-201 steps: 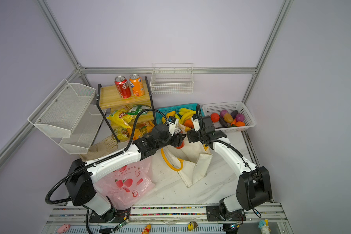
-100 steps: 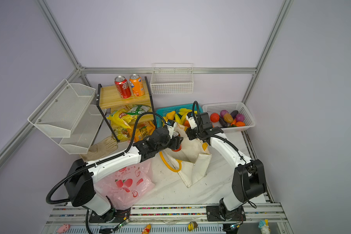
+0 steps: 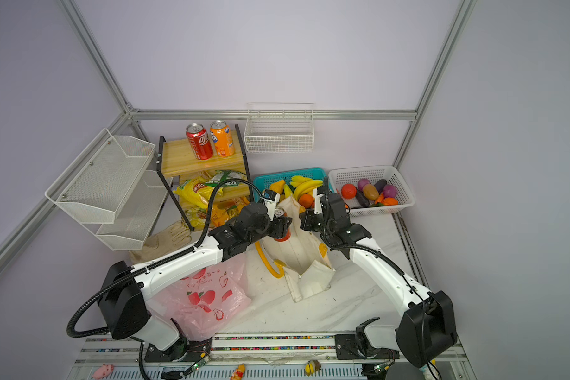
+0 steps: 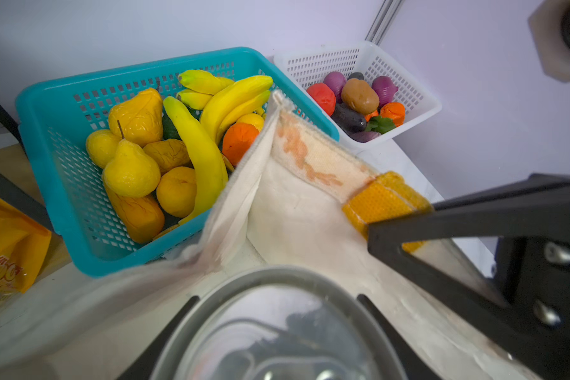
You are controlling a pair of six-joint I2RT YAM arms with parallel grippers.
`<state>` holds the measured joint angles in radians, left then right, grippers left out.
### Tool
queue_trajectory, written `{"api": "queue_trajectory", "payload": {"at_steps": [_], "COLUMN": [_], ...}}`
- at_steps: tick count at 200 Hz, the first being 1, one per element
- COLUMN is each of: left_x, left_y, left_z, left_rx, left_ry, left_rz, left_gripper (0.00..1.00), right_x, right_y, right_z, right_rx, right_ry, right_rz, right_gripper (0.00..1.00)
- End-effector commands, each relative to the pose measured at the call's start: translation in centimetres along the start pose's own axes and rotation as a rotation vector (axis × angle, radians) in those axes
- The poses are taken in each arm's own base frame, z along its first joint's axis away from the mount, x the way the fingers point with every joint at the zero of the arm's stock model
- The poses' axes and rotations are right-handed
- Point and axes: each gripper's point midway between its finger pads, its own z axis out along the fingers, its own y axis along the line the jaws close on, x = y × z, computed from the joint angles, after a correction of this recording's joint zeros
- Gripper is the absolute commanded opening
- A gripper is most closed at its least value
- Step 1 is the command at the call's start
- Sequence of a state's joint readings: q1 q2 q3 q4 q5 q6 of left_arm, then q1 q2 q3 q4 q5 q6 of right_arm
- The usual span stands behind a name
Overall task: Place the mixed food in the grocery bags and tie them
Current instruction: 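Grasp the red cola can with the left gripper and lift it off the shelf, then lower the cola can into the tote bag held open by the right gripper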
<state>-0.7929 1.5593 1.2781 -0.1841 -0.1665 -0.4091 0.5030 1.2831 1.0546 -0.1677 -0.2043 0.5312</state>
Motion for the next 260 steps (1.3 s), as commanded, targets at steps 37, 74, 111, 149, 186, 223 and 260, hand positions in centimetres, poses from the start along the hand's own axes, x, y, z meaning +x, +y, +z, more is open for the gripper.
{"api": "queue_trajectory", "payload": {"at_steps": [37,74,111,149,186,223,260], "left_x": [-6.9,-6.2,-5.7,-4.8,-3.2,-1.9,-0.4], "left_y": [-1.1,-0.6,-0.8,-1.8,-2.8,-3.2,-2.7], "left_z": [-5.0,-4.6,-2.7,-0.5,1.5,4.0,6.0], "left_rx": [0.046,0.022,0.018,0.010,-0.013,-0.029,-0.054], "left_ry": [-0.211,-0.197,-0.172,-0.147,-0.132,-0.098,-0.087], "left_rz": [-0.067,-0.083,-0.098,-0.117,-0.129,-0.131,-0.122], "left_gripper": [0.50,0.50,0.50,0.49,0.50,0.50,0.50], "right_x": [-3.0,-3.0,-1.7,0.1,-0.5,0.6,1.5], "right_y": [5.3,4.1,2.8,1.7,1.8,0.8,-0.9], "right_z": [-1.0,-2.1,-2.3,-2.1,-3.5,-3.2,-3.5], "right_rx": [-0.165,-0.155,-0.152,-0.171,-0.181,-0.130,-0.118], "right_ry": [-0.255,-0.307,-0.299,-0.275,-0.304,-0.285,-0.299], "right_rz": [0.343,0.417,0.474,0.540,0.524,0.446,0.446], "right_gripper": [0.00,0.00,0.00,0.00,0.00,0.00,0.00]}}
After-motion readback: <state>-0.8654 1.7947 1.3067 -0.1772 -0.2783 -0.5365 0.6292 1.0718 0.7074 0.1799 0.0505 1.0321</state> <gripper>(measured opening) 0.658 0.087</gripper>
